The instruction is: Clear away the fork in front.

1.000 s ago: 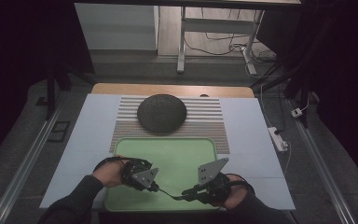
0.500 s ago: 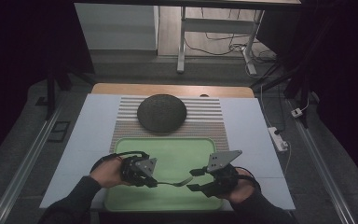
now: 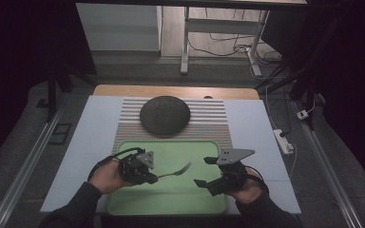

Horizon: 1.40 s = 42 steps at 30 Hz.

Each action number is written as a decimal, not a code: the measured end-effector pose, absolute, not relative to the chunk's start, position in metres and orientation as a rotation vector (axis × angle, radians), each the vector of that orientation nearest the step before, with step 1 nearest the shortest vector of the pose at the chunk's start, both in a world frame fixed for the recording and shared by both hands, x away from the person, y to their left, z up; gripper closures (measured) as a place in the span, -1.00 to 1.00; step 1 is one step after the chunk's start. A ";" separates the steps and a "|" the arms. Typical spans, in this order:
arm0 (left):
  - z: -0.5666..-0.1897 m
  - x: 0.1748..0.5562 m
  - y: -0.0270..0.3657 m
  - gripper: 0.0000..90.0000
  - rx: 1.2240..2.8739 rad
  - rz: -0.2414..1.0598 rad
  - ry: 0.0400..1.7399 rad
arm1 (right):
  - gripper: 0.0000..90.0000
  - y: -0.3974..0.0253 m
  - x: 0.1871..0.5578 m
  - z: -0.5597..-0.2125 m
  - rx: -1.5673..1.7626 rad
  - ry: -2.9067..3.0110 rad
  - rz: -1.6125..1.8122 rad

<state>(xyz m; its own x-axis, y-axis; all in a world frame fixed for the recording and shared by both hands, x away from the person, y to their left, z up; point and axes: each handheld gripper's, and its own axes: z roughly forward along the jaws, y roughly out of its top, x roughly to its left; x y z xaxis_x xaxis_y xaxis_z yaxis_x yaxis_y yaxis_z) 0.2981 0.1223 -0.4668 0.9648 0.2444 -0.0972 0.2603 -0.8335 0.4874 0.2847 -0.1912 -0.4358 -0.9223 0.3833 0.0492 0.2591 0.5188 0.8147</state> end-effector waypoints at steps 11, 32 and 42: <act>-0.470 0.295 0.132 0.92 2.543 -0.005 0.724 | -0.79 -0.195 0.290 -0.440 0.647 2.610 1.349; -0.494 0.287 0.185 0.92 2.251 -0.046 1.401 | -0.93 -0.219 0.283 -0.448 0.794 2.580 1.241; -0.508 0.285 0.183 0.91 2.292 -0.026 1.526 | -0.94 -0.233 0.267 -0.450 0.826 2.574 1.190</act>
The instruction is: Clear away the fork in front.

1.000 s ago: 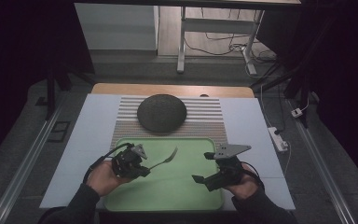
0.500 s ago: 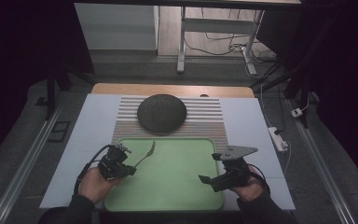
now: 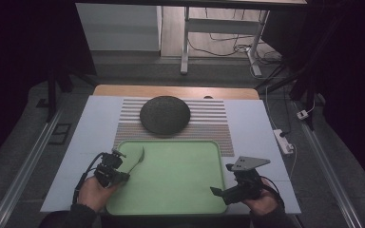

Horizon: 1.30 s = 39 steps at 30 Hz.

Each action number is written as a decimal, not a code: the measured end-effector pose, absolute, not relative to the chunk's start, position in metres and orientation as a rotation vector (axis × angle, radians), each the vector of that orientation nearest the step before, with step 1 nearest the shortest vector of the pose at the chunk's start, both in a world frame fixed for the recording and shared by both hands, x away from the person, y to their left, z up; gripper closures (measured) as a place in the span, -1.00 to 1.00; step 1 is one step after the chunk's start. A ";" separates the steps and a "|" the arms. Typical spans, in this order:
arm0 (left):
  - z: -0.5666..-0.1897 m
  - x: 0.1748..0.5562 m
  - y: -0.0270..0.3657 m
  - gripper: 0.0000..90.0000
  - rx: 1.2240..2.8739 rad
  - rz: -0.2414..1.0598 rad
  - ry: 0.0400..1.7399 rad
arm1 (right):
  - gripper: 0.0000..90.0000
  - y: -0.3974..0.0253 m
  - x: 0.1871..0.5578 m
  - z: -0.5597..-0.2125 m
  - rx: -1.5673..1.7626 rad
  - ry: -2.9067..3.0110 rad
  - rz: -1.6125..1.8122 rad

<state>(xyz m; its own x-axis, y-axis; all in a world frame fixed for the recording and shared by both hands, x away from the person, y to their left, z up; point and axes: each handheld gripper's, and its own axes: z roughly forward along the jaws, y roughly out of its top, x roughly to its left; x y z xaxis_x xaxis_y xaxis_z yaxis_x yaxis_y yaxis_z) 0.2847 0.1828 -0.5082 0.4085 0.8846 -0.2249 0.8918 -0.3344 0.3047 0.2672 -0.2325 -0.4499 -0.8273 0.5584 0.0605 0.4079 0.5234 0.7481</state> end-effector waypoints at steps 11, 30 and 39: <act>-0.509 0.284 0.184 0.76 2.289 -0.034 1.511 | -0.94 -0.250 0.254 -0.451 0.904 2.554 1.197; -0.496 0.328 0.183 0.98 2.236 0.068 1.332 | -0.97 -0.276 0.235 -0.455 1.033 2.493 1.180; -0.504 0.342 0.165 0.98 2.276 0.078 1.291 | -0.97 -0.275 0.236 -0.455 1.034 2.501 1.168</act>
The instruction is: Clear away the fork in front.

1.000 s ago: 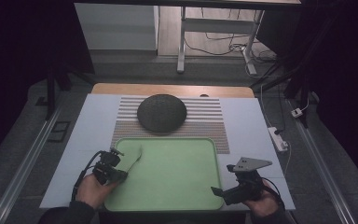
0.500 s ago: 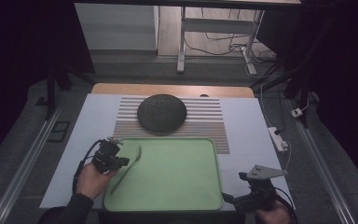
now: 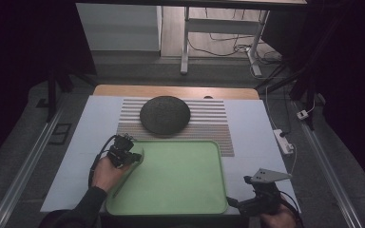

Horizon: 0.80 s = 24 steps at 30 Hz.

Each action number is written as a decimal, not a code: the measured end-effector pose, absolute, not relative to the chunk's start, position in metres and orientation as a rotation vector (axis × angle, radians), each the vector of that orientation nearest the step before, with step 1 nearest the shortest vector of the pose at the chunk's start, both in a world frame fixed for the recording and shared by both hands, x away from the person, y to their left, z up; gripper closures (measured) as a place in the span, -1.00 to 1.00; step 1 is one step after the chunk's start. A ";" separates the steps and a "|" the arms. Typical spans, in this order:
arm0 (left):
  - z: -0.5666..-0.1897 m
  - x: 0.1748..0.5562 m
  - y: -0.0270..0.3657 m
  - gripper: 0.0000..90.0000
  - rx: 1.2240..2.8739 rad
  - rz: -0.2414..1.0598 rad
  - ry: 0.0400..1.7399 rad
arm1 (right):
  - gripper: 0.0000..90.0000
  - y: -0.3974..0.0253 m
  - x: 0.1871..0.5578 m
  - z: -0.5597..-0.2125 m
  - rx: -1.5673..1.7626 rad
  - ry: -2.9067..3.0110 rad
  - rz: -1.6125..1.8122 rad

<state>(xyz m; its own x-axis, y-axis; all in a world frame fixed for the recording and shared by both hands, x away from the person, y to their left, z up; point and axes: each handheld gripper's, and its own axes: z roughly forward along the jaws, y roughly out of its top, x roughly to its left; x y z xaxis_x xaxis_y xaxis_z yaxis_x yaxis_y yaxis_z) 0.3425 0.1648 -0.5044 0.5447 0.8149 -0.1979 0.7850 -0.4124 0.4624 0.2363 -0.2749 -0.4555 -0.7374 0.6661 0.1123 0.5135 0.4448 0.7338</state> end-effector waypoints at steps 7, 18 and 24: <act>-0.500 0.338 0.156 0.98 2.270 0.083 1.231 | -0.97 -0.274 0.237 -0.456 1.025 2.525 1.168; -0.515 0.332 0.129 0.98 2.391 0.031 1.112 | -0.97 -0.273 0.238 -0.457 1.014 2.547 1.160; -0.515 0.336 0.142 0.98 2.373 0.060 1.175 | -0.97 -0.274 0.238 -0.457 1.012 2.555 1.162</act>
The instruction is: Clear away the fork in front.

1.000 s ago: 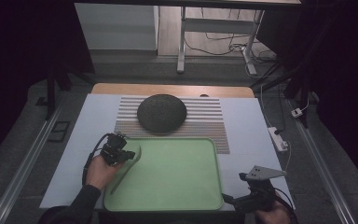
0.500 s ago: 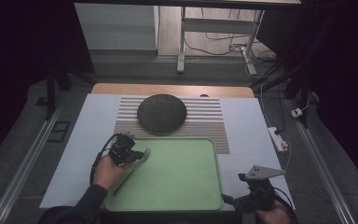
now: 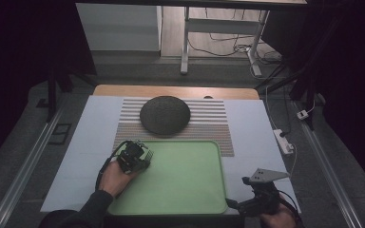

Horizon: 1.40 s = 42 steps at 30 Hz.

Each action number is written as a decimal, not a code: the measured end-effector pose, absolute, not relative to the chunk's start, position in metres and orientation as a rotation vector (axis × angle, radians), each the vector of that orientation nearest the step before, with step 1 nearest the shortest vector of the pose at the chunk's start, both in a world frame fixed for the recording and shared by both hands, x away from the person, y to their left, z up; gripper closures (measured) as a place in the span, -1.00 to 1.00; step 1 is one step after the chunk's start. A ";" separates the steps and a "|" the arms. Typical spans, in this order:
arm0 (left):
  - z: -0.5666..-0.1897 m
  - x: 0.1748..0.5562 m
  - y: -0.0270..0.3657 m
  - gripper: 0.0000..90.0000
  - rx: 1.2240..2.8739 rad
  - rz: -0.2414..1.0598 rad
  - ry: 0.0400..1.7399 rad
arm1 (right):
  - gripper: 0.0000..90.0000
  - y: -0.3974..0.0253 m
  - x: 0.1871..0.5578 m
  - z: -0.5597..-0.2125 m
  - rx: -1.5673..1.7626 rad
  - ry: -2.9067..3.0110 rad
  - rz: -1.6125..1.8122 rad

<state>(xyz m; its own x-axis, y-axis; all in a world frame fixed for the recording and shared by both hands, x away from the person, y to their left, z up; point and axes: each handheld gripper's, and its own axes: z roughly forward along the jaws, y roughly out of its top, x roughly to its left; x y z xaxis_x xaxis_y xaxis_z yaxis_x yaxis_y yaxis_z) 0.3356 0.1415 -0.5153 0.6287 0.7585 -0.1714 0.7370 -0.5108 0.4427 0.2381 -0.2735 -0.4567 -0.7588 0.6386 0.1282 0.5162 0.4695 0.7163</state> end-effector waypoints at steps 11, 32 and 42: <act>-0.516 0.342 0.167 0.98 2.333 0.039 1.274 | -0.97 -0.274 0.240 -0.457 1.026 2.570 1.178; -0.512 0.344 0.191 0.74 2.278 0.039 1.364 | -0.97 -0.273 0.241 -0.458 1.028 2.589 1.166; -0.495 0.332 0.195 0.27 2.214 0.108 1.278 | -0.96 -0.273 0.240 -0.458 1.024 2.594 1.158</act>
<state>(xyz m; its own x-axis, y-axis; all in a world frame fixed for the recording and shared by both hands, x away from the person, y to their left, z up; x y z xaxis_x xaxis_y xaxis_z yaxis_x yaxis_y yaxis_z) 0.3319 0.1954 -0.4953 0.5389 0.8162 -0.2083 0.7699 -0.3769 0.5150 0.2403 -0.2725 -0.4578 -0.7636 0.6269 0.1547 0.5337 0.4780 0.6976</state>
